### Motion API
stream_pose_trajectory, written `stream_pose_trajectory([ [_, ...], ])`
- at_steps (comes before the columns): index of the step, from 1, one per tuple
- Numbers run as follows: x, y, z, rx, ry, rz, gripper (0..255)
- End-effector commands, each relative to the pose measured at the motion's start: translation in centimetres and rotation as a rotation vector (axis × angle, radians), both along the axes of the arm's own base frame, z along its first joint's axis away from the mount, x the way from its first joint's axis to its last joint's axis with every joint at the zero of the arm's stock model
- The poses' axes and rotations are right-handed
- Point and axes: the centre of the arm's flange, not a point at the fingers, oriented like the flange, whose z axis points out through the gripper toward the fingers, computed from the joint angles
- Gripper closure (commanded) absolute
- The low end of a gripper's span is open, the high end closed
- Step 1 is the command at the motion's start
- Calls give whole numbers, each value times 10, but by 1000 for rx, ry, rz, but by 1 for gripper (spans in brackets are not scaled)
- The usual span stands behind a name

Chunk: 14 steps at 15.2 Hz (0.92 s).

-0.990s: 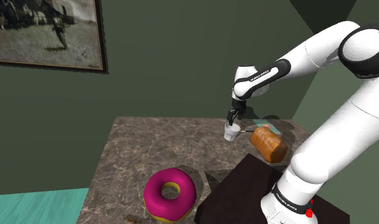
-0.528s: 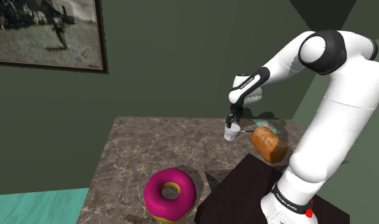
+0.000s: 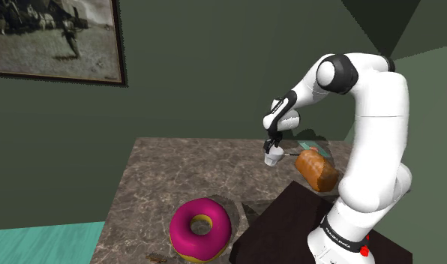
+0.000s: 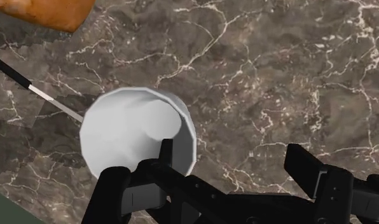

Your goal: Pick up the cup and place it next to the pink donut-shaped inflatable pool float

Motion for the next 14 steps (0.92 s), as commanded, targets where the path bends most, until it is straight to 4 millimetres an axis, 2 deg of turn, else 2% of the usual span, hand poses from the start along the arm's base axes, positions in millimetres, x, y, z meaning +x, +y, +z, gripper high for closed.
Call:
stream_pose_trajectory([
  [1,11,-16,-17,-7,-5,6,0],
  [3,19,-30,-31,-13,-8,10,0],
  [10,18,-36,-67,-13,-8,10,0],
  [14,18,-37,-70,-13,-8,10,0],
])
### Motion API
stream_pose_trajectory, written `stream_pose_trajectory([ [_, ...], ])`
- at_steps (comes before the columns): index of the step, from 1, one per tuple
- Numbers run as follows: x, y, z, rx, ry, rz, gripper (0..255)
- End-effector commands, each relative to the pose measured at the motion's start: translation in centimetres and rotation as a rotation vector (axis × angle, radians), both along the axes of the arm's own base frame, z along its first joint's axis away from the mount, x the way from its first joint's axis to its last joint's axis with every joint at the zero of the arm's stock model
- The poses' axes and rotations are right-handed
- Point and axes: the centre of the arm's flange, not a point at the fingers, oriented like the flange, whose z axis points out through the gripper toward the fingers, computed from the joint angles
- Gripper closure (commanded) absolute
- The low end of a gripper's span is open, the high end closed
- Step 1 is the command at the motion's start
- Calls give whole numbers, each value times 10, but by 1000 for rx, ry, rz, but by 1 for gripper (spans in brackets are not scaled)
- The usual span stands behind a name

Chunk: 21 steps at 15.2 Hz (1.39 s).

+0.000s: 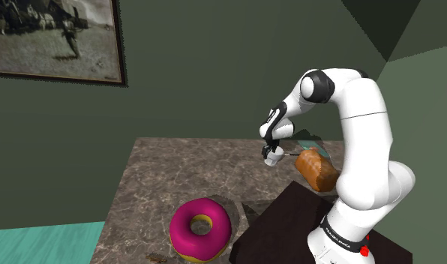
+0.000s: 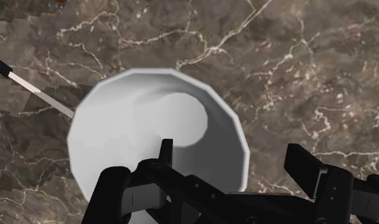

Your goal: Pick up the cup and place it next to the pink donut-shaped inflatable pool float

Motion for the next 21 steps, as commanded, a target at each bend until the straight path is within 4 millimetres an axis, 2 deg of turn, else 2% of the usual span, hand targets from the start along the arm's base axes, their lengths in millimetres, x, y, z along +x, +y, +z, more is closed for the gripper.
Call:
stream_pose_trajectory([
  [1,0,0,0,0,0,0,0],
  [4,0,0,0,0,0,0,0],
  [5,0,0,0,0,0,0,255],
  [14,0,0,0,0,0,0,255],
  [21,0,0,37,0,0,0,255],
])
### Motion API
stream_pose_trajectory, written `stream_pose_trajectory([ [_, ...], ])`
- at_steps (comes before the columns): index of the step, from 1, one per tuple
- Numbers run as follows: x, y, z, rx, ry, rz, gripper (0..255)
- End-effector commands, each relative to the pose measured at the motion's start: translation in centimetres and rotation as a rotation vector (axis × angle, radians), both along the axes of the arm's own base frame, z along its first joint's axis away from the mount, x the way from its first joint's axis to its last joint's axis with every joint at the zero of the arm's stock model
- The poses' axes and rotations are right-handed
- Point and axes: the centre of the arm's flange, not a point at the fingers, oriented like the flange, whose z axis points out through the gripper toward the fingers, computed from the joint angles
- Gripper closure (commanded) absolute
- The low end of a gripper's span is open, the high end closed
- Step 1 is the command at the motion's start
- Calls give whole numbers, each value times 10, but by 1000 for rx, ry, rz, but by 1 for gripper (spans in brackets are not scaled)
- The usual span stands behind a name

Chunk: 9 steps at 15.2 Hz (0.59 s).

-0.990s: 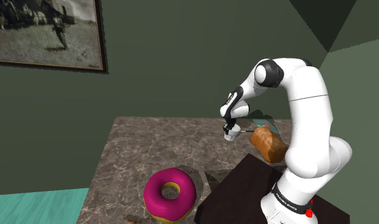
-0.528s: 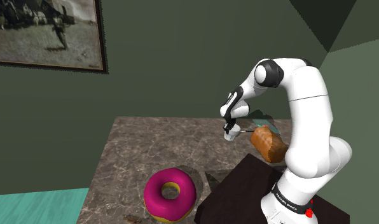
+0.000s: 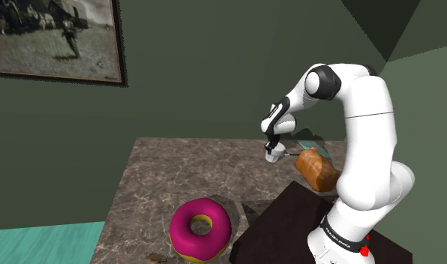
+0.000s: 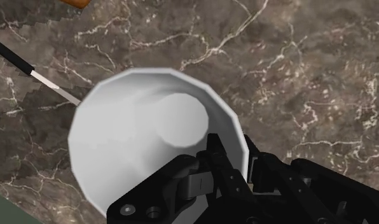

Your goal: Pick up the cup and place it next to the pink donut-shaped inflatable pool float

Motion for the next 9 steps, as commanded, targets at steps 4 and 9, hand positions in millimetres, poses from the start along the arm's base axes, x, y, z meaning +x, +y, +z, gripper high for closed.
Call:
stream_pose_trajectory([
  [4,0,0,27,0,0,0,255],
  [9,0,0,53,0,0,0,255],
])
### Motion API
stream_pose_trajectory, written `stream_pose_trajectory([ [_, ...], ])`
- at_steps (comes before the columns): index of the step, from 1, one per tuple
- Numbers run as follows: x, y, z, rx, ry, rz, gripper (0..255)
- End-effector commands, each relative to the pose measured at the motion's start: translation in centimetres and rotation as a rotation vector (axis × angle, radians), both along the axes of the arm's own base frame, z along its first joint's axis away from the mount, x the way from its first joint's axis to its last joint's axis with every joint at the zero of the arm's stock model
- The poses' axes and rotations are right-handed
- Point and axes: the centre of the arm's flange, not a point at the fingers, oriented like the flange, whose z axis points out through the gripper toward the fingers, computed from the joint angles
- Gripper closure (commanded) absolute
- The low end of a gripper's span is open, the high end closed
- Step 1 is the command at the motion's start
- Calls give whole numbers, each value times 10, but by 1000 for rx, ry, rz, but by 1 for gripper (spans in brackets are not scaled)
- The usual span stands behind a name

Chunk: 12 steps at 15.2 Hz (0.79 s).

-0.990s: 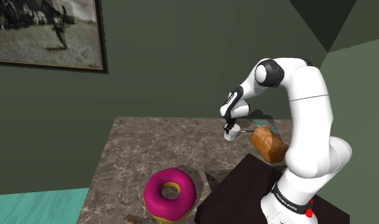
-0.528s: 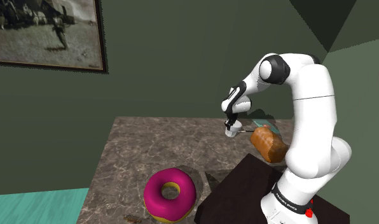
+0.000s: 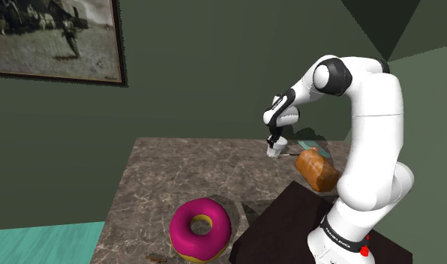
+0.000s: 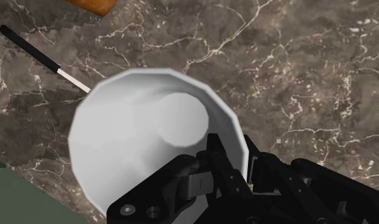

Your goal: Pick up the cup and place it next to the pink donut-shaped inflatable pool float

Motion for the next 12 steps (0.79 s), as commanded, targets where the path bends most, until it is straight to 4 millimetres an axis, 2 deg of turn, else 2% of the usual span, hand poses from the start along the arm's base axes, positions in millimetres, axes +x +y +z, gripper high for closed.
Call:
stream_pose_trajectory([
  [1,0,0,10,0,0,0,255],
  [12,0,0,68,0,0,0,255],
])
